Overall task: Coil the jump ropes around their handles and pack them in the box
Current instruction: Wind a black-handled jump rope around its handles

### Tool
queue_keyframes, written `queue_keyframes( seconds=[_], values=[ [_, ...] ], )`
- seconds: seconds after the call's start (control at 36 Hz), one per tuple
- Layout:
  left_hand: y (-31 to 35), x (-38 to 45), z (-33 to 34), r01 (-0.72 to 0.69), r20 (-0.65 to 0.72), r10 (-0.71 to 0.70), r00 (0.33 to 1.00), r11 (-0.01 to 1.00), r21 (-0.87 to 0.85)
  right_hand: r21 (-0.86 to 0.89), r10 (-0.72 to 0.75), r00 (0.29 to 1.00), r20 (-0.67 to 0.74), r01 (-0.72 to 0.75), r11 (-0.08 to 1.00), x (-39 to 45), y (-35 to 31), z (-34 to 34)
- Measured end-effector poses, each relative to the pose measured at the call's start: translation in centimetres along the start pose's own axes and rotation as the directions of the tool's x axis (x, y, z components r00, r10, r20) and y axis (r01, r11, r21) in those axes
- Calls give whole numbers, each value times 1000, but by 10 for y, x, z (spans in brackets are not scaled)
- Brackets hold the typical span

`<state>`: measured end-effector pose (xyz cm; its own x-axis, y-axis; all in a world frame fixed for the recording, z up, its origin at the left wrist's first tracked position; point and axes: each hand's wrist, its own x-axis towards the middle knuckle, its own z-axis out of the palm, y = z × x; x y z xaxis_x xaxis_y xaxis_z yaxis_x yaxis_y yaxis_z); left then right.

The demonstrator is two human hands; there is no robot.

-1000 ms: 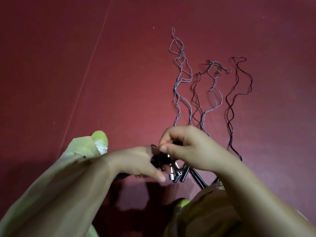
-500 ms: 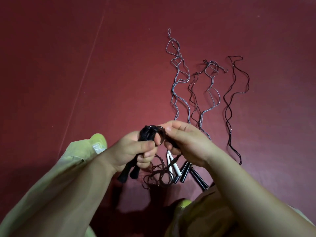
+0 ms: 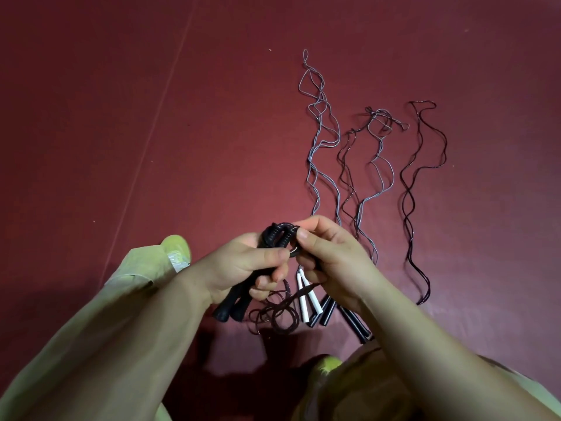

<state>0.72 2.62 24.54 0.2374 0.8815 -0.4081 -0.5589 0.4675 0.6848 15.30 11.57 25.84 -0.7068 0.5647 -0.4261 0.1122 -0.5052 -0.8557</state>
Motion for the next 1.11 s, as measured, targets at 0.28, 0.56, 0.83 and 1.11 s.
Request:
queue_keyframes(
  seconds=[0.28, 0.56, 0.83, 1.11],
  values=[
    [0, 4, 11, -132, -212, 170, 962, 974, 183, -28, 47, 992, -116, -50, 998, 1, 3, 6],
    [-4, 11, 14, -135, -316, 273, 909, 908, 396, -573, -230, 930, -286, 27, 819, 5, 11, 4],
    [-7, 7, -3, 97, -327, 145, 934, 778, 620, -882, 201, 979, 34, -65, 467, -7, -26, -19],
    [-10, 5, -1, 269, -285, -84, 955, 655, 707, -931, 22, 951, 310, 299, 211, -17, -36, -12]
  ],
)
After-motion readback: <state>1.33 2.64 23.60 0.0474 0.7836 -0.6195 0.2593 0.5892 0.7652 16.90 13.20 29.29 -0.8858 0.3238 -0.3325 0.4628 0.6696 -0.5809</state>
